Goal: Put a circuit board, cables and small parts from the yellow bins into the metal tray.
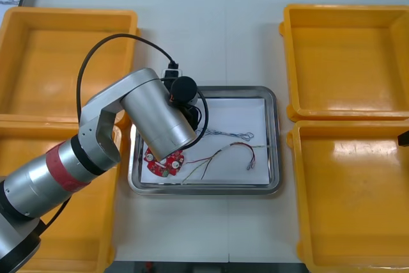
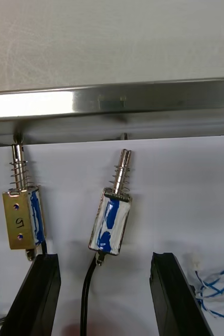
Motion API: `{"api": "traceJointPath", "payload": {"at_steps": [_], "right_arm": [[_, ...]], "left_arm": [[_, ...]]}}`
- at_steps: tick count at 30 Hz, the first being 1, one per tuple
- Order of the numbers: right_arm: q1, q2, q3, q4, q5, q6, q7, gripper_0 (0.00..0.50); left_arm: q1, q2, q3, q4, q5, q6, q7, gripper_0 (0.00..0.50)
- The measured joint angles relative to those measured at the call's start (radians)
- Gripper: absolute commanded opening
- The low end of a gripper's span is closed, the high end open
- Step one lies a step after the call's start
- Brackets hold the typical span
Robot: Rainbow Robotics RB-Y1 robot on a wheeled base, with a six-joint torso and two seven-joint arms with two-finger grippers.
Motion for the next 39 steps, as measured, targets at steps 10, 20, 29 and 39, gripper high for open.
{"api": "traceJointPath", "payload": {"at_steps": [10,20,29,39], "right_arm": [[0.000,0.000,0.000,0.000,0.000,0.000,0.000,0.500],[0.000,0.000,0.000,0.000,0.000,0.000,0.000,0.500],[0.000,0.000,0.000,0.000,0.000,0.000,0.000,0.500],[0.000,0.000,0.000,0.000,0.000,0.000,0.000,0.500]], "left_arm": [[0.000,0.001,0.033,-0.150,0.069,0.162,0.000,0.500],[-0.027,0.001,0.171,-0.246,0.169,0.338,0.000,0.500],[-0.050,0.024,0.380,-0.265,0.292,0.372,-0.059,0.500],[-0.014,0.195,0.519,-0.272,0.397,0.373,-0.382,0.500]]}}
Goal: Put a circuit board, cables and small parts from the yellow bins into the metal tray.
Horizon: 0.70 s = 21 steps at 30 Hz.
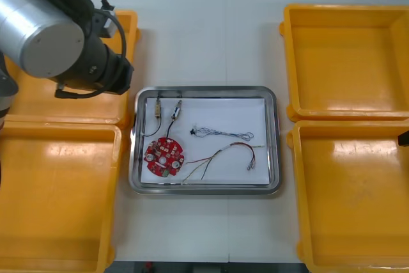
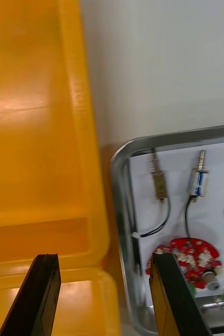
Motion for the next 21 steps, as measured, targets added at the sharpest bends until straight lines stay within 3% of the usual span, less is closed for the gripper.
{"api": "traceJointPath", "payload": {"at_steps": [10,21], "right_arm": [[0.000,0.000,0.000,0.000,0.000,0.000,0.000,0.500],[0.000,0.000,0.000,0.000,0.000,0.000,0.000,0.500]], "left_arm": [[0.159,0.172,0.158,-0.035,0.158,-0.001,0.000,0.500],[0.308,0.264,0.272,-0.057,0.201,-0.077,-0.003,0.500]]}}
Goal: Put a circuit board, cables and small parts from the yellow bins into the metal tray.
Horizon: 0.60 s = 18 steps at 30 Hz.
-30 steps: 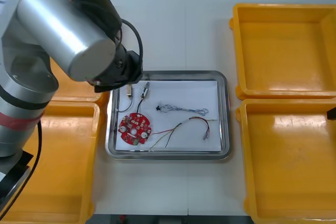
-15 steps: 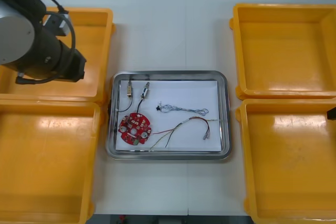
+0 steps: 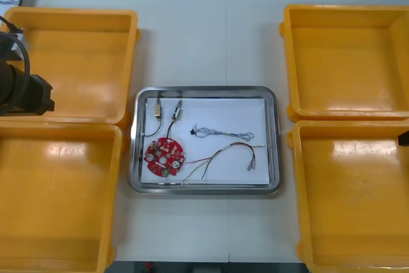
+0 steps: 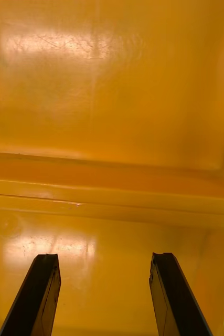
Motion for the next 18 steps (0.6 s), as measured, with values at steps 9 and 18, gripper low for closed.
{"api": "traceJointPath", "payload": {"at_steps": [9,18], "right_arm": [[0.000,0.000,0.000,0.000,0.000,0.000,0.000,0.500],[0.000,0.000,0.000,0.000,0.000,0.000,0.000,0.500]], "left_arm": [[0.043,0.002,0.048,0.000,0.005,-0.057,-0.010,0.500],[0.075,0.002,0.051,-0.018,-0.003,-0.071,-0.016,0.500]]}}
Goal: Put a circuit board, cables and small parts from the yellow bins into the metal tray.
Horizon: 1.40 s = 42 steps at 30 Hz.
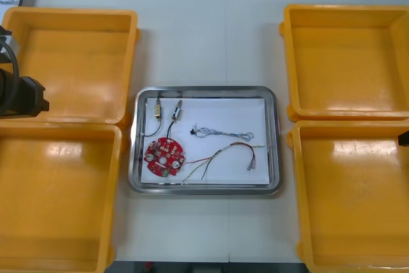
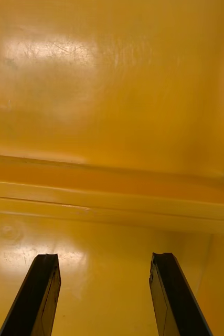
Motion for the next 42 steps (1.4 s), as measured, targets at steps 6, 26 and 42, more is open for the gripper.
{"api": "traceJointPath", "payload": {"at_steps": [6,26,42], "right_arm": [[0.000,0.000,0.000,0.000,0.000,0.000,0.000,0.500],[0.000,0.000,0.000,0.000,0.000,0.000,0.000,0.500],[0.000,0.000,0.000,0.000,0.000,0.000,0.000,0.500]], "left_arm": [[0.014,0.000,0.000,-0.016,-0.007,0.000,0.000,0.500],[0.040,0.000,0.000,-0.046,-0.022,0.000,0.000,0.500],[0.040,0.000,0.000,-0.047,-0.022,0.000,0.000,0.500]]}}
